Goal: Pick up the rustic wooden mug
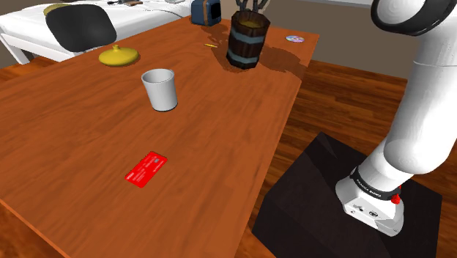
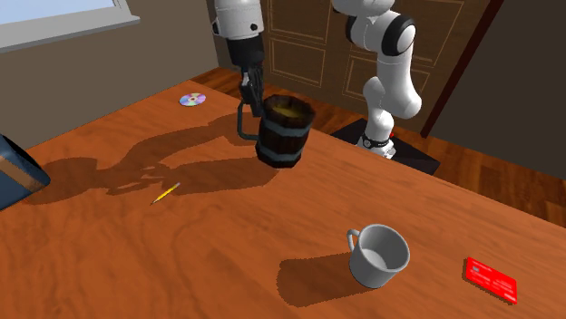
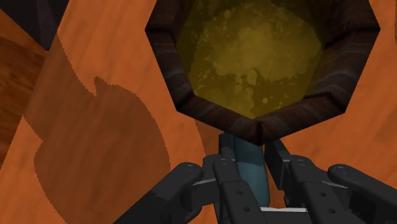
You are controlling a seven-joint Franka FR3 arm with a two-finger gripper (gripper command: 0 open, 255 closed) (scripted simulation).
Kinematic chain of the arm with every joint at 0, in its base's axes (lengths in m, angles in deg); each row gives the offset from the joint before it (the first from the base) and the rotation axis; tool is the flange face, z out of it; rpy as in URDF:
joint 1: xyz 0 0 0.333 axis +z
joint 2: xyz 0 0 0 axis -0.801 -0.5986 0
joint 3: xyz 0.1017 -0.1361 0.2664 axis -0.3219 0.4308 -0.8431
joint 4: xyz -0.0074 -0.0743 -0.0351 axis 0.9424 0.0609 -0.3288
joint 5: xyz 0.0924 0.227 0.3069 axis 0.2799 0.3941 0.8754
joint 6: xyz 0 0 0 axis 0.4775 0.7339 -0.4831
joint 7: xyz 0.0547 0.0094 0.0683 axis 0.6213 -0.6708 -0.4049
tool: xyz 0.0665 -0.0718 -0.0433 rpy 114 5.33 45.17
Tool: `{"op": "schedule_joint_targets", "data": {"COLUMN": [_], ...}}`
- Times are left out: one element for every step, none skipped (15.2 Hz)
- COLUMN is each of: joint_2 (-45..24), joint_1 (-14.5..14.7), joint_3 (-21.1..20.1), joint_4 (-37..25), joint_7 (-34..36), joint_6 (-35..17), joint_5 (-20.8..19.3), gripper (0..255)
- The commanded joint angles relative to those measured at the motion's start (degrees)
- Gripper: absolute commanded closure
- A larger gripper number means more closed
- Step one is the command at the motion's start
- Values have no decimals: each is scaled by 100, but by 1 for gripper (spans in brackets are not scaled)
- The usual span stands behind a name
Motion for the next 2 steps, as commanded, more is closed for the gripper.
{"op": "schedule_joint_targets", "data": {"joint_2": [-80,-79], "joint_1": [0,0], "joint_3": [-4,-4], "joint_4": [-233,-231], "joint_7": [24,24], "joint_6": [140,139], "joint_5": [4,4], "gripper": [255,255]}}
